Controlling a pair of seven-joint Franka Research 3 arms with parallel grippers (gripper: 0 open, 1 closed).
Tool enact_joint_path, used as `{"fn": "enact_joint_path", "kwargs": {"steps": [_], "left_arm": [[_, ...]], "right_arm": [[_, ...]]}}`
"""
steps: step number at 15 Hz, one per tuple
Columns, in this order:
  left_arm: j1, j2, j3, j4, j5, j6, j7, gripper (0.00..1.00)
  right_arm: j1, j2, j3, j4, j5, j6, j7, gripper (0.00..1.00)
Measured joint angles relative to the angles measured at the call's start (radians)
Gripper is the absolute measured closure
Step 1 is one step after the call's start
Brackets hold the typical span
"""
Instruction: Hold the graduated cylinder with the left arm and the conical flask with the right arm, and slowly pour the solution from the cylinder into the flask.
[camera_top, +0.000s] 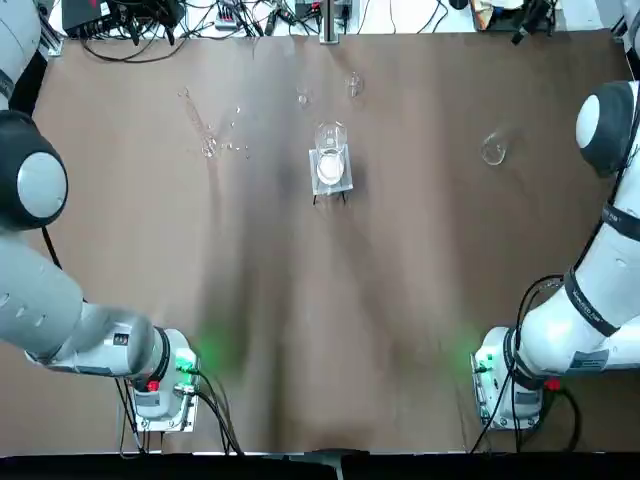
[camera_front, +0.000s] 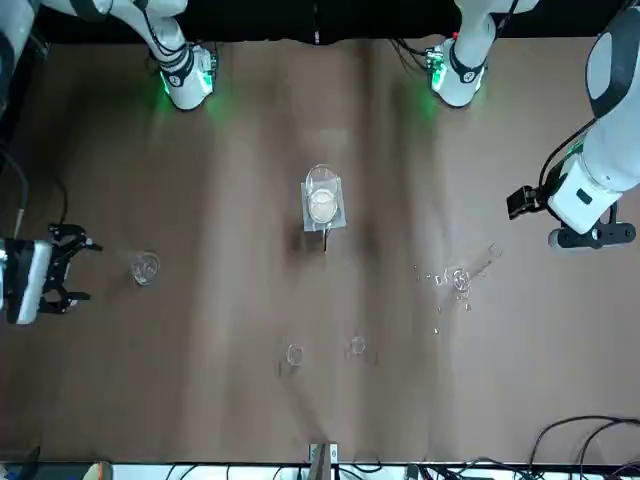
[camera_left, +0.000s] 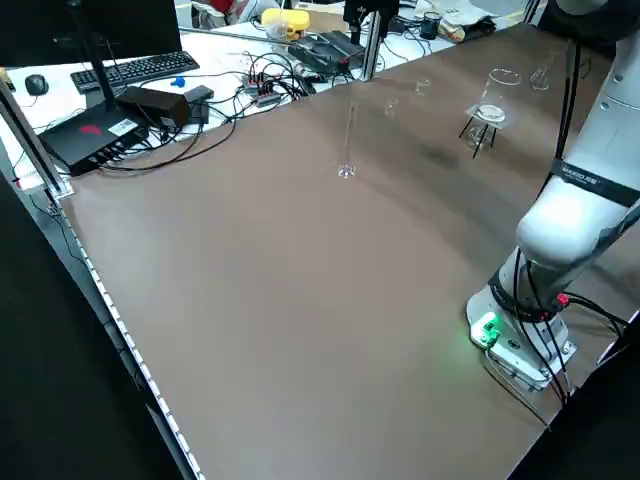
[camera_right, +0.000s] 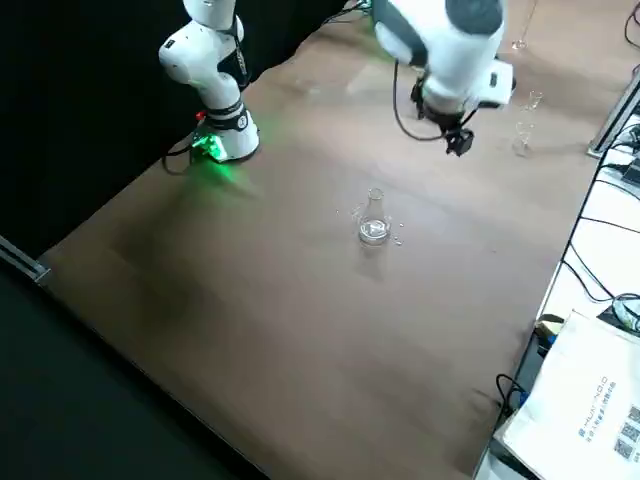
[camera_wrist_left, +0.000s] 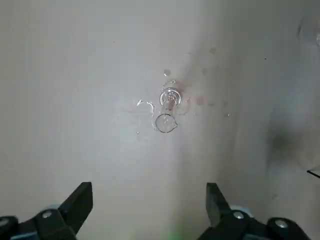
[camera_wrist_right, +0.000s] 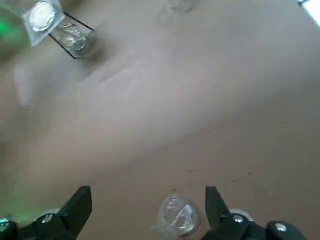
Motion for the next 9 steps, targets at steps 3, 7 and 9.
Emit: {"fn": "enact_joint_path", "kwargs": {"steps": [3, 7, 9], "left_arm": [[0.002, 0.000, 0.000, 0.002, 0.000, 0.000, 0.002, 0.00], [0.003, 0.000, 0.000, 0.002, 0.000, 0.000, 0.004, 0.00], [0.003, 0.000, 0.000, 0.003, 0.000, 0.000, 0.005, 0.00]], "right_arm": [[0.075, -0.026, 0.000, 0.000, -0.067, 0.006, 0.253, 0.00], [0.136, -0.073, 0.000, 0.001, -0.172, 0.004, 0.549, 0.00], [0.151, -0.102, 0.000, 0.001, -0.196, -0.010, 0.696, 0.00]]}}
